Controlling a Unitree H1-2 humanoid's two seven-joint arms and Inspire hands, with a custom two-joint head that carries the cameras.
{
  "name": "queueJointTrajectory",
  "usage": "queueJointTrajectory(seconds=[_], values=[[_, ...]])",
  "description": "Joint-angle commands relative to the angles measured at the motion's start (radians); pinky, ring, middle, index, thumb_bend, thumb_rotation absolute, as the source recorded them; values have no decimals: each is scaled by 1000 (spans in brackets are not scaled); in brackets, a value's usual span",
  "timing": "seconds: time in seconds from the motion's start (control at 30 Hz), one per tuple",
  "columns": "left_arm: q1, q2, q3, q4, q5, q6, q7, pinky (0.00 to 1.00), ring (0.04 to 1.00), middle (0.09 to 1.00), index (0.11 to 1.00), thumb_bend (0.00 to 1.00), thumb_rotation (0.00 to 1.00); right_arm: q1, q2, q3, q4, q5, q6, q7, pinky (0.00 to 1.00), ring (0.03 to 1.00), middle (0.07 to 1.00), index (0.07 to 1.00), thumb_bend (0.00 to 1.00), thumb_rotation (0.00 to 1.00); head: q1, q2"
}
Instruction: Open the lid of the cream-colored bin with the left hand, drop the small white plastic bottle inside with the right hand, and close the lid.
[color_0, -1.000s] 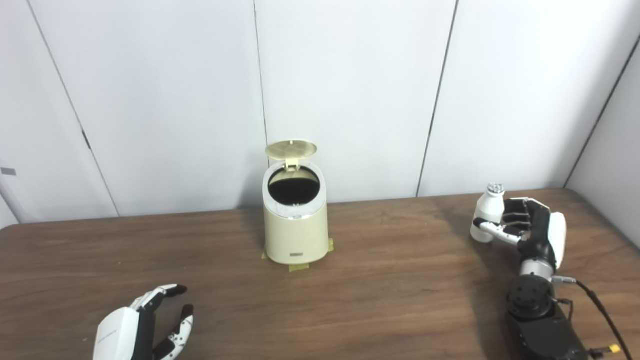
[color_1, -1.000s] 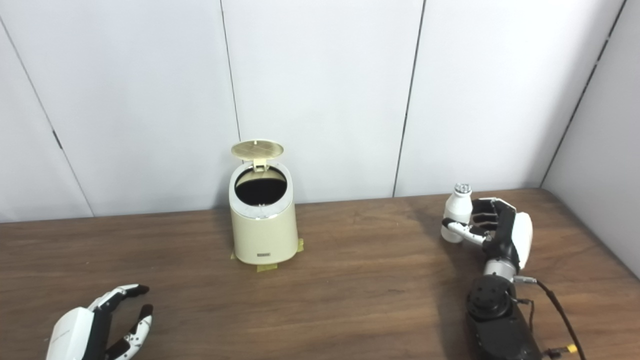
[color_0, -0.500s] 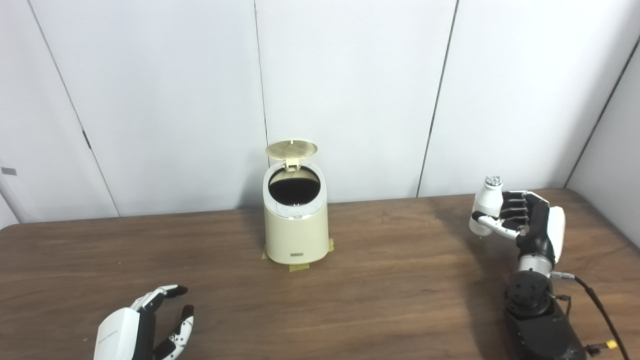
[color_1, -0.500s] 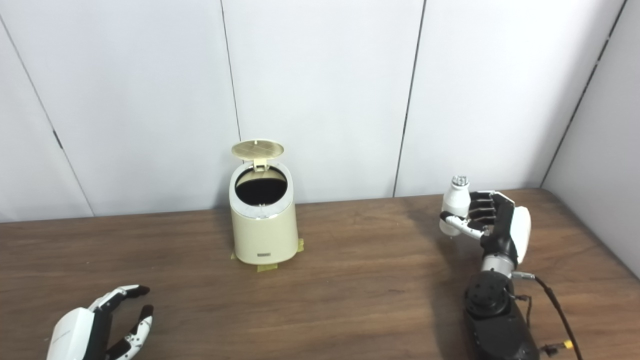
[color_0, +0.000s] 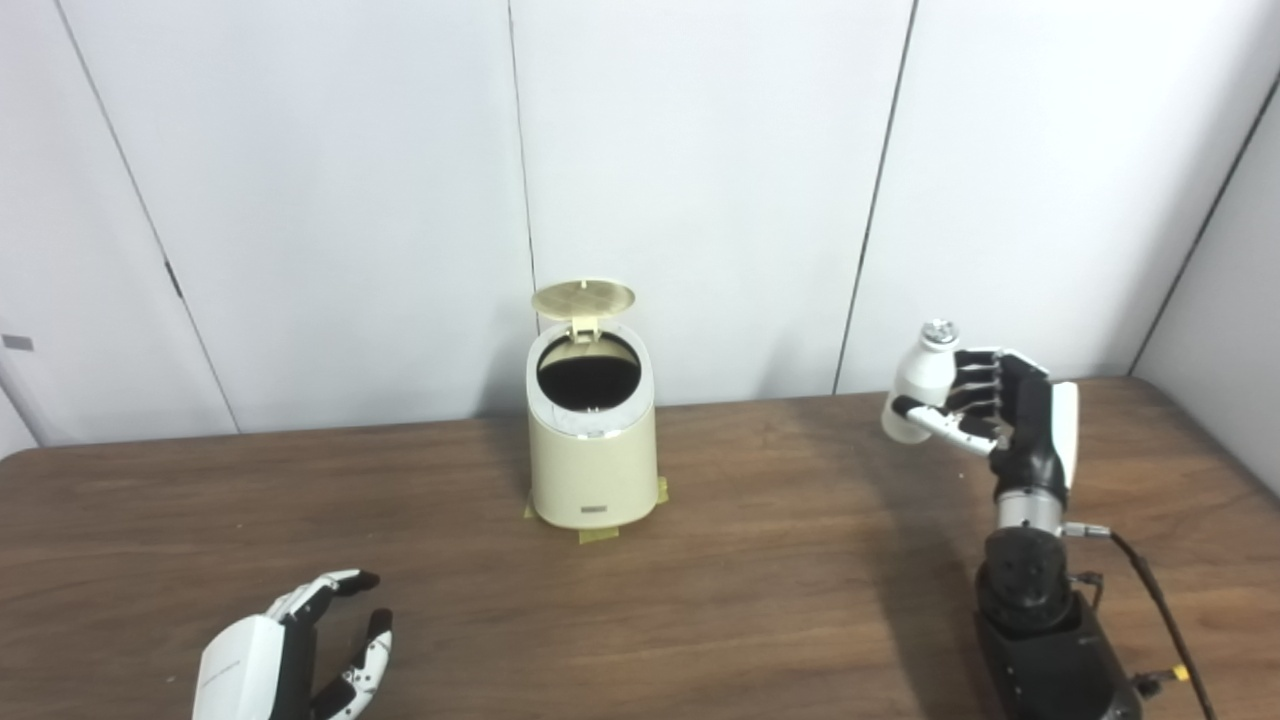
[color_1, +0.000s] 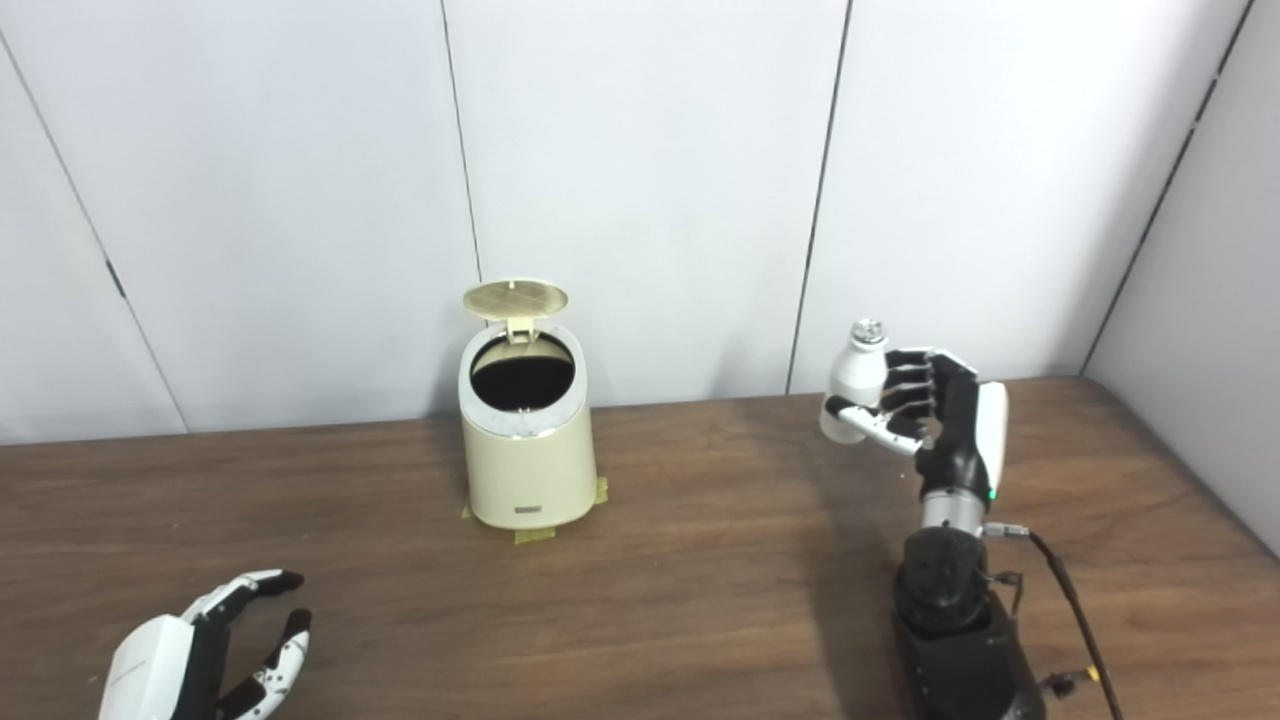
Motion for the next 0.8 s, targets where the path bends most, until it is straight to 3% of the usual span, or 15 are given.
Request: queueJointTrajectory(seconds=[0.0, 0.17, 0.33, 0.57, 0.7, 0.77], values=[[-28, 4, 0, -8, 18, -19, 25, 759, 782, 739, 730, 257, 508, -36, -9, 4, -50, 11, -67, 23, 363, 438, 482, 484, 526, 0, 1, 1], [-30, 4, 2, -5, 19, -24, 34, 749, 778, 743, 734, 255, 482, -24, 15, 16, -119, 6, -55, 44, 428, 487, 507, 468, 526, 0, 7, 0], [-31, 4, -1, 2, 22, -16, 27, 743, 781, 759, 748, 267, 496, -12, 37, 25, -176, 7, -52, 74, 358, 415, 458, 493, 527, 0, 14, -4], [-33, -6, -4, 15, 27, -8, 31, 735, 782, 789, 780, 304, 507, -14, 77, 42, -242, -28, -18, 82, 387, 437, 467, 491, 528, 0, 23, -10], [-34, -9, -6, 20, 31, -8, 35, 736, 783, 789, 779, 310, 513, -19, 103, 52, -276, -36, -6, 88, 343, 403, 451, 496, 527, 0, 29, -14], [-35, -12, -6, 22, 34, -8, 35, 736, 785, 788, 778, 310, 513, -21, 118, 57, -294, -36, -3, 91, 370, 458, 493, 476, 526, 0, 31, -15]])
